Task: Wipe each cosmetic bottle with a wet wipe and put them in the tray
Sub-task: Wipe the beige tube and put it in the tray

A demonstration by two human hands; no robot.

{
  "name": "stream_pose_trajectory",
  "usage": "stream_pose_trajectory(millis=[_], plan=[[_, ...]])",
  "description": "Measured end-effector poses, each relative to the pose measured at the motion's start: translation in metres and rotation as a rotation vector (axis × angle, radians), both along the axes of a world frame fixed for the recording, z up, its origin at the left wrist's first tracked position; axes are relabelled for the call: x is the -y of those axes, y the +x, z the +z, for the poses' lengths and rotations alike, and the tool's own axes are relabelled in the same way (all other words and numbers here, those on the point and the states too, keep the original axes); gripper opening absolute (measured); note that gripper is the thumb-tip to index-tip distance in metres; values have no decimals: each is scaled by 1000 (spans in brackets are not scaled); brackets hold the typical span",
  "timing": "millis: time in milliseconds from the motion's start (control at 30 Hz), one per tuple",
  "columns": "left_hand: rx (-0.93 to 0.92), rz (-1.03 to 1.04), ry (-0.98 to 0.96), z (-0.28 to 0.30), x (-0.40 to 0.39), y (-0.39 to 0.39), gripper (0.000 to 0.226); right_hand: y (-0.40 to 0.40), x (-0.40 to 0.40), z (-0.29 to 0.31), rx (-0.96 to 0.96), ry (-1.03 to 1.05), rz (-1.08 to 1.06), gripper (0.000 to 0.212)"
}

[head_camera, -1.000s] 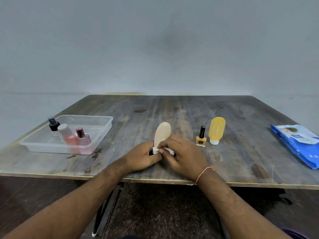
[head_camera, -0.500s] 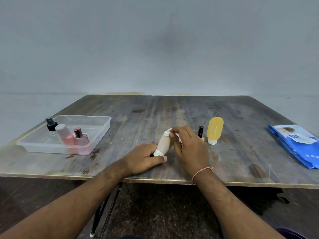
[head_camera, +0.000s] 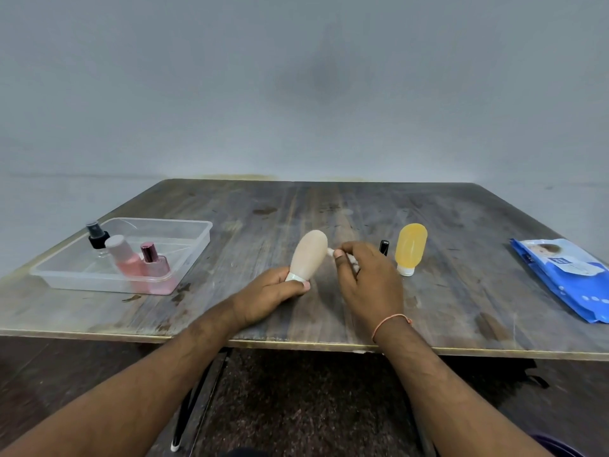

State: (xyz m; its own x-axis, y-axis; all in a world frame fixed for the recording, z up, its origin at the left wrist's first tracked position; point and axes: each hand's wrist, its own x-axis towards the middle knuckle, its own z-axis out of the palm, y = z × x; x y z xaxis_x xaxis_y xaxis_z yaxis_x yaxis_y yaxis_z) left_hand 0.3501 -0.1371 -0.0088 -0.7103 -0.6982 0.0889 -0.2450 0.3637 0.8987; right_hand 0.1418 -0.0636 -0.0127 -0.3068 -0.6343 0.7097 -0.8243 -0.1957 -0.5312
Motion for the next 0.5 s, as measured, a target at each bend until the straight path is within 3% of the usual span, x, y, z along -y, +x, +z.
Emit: stream_pose_trajectory(millis=[133,200,300,500], plan=[[-49,29,31,0,0,0,38,1,3,-2,-103,90,69,30],[-46,28,24,0,0,0,38,2,2,-1,-94,95,105,25],[-26,27,9,-1,1,-1,35,2,-2,2,40,77,225,13],[62,35,-81,1,-4,0,42,0,-3,4,345,163,476,22]])
